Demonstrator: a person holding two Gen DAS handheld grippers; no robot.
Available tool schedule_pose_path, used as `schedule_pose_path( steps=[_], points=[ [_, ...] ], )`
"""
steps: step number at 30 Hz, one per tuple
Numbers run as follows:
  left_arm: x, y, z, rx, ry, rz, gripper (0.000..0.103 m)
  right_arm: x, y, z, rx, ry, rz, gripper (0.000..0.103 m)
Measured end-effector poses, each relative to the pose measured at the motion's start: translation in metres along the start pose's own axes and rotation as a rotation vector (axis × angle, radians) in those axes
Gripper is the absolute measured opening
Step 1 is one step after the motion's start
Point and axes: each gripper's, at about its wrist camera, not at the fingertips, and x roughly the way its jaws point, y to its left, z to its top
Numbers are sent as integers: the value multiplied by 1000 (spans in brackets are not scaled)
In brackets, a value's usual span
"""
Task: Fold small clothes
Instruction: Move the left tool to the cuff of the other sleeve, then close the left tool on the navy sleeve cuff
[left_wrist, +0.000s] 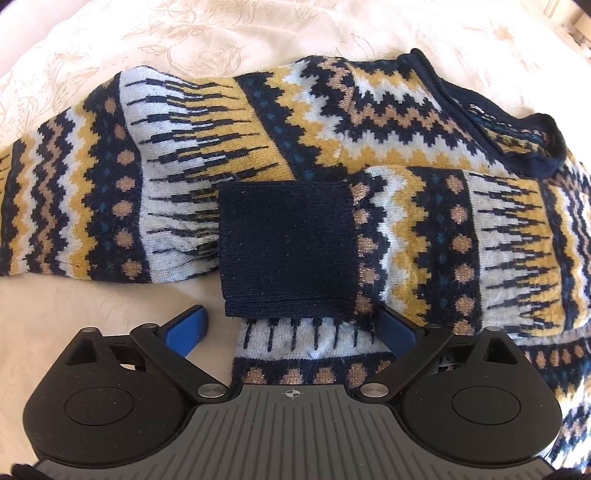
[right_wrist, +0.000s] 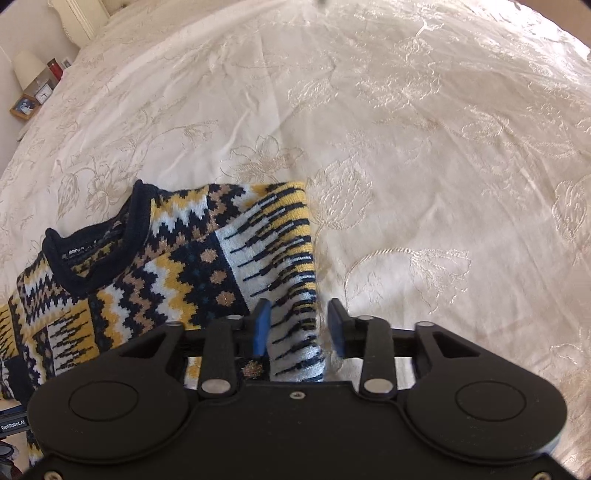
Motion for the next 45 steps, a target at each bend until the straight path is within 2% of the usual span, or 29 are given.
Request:
schedule_pose_path(
  steps=[3, 4, 7, 8, 9, 13, 18, 19, 21, 23, 27, 32, 38, 42, 45],
  points=[
    [-2, 0, -9, -1, -27, 8, 103, -31, 12, -2, -53, -90, -6, 67],
    [-2, -1, -12, 0, -39, 13, 103, -40, 16, -3, -69, -115, -11, 78],
    [-3, -6, -20, -3, -78, 28, 103, -73, 29, -10, -117, -210, 18, 87],
    [-4, -6, -22, -6, -91, 30, 103, -82, 34, -12, -126, -231, 21, 99],
    [-4, -7, -25, -8, -101, 30, 103, -90, 38, -14, -130, -249, 27, 103],
    [-3, -8, -37, -13, -125, 22, 103, -114, 50, -25, -157, -306, 59, 102],
    [-3, 4, -41, -2, -111, -7, 101, -139, 69, -40, -237, -403, 71, 102],
    [-6, 7, -40, 5, -108, -18, 99, -142, 73, -42, -254, -418, 66, 102],
    [-14, 13, -43, 6, -112, -57, 83, -144, 83, -45, -280, -433, 43, 102],
    [-27, 22, -48, -8, -135, -62, 78, -145, 91, -47, -285, -439, 34, 102],
    [-54, 57, -55, -78, -187, -27, 78, -141, 107, -52, -285, -407, 65, 102],
    [-83, 132, -46, -228, -216, 42, 78, -136, 132, -65, -321, -368, 106, 102],
    [-101, 230, -40, -408, -237, 137, 78, -123, 161, -79, -327, -301, 158, 102],
    [-109, 272, -35, -469, -274, 201, 78, -114, 181, -88, -344, -268, 171, 102],
    [-110, 294, -28, -502, -295, 218, 78, -110, 194, -93, -361, -247, 175, 102]
  ],
)
